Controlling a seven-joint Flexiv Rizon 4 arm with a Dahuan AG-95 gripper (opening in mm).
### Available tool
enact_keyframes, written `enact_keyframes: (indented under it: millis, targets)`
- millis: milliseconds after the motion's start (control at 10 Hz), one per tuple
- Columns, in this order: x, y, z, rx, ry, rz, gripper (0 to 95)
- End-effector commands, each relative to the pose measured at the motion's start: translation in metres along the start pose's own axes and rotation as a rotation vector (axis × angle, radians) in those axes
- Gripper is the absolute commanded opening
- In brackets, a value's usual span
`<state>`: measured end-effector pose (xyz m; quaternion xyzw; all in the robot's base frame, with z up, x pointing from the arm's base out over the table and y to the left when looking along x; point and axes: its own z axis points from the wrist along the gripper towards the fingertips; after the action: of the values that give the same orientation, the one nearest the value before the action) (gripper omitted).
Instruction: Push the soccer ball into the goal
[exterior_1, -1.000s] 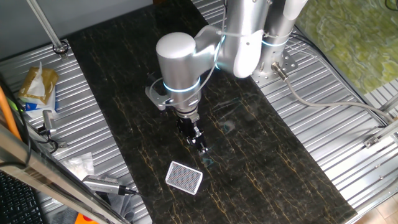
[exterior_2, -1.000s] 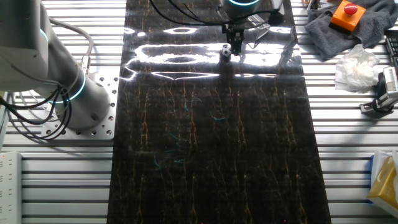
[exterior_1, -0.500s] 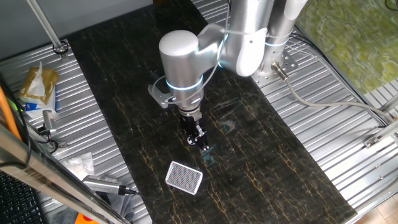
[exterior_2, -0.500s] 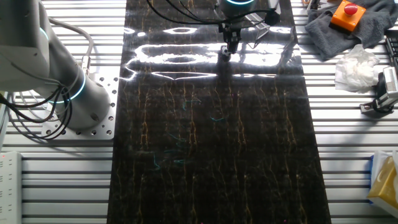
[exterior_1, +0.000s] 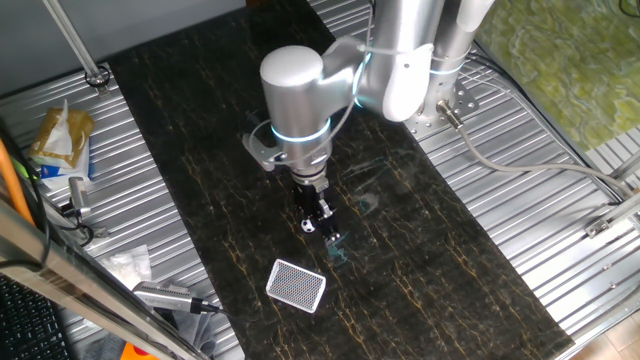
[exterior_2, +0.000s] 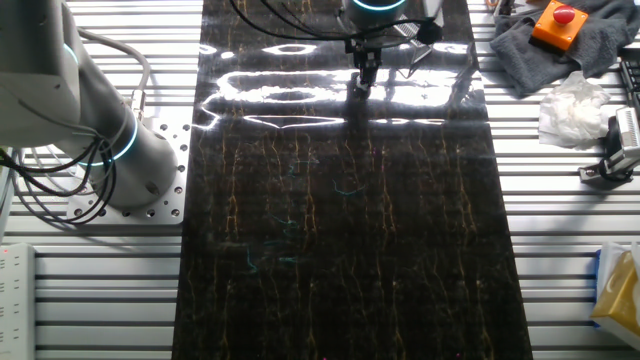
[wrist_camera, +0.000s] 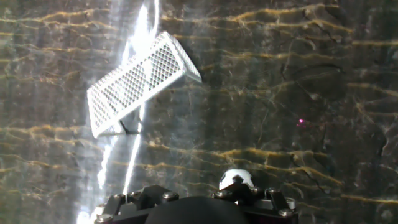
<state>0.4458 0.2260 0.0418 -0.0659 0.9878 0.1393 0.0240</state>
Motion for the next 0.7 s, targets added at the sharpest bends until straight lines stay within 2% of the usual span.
enact_keyframes:
  millis: [100, 400, 700]
  targets:
    - [-0.002, 0.0, 0.002, -0.004, -0.001, 0.004, 76.0]
    - [-0.012, 0.004, 0.012, -0.005, -0.02, 0.008, 76.0]
    - [-0.024, 0.009, 0.014, -0.007, -0.024, 0.01, 76.0]
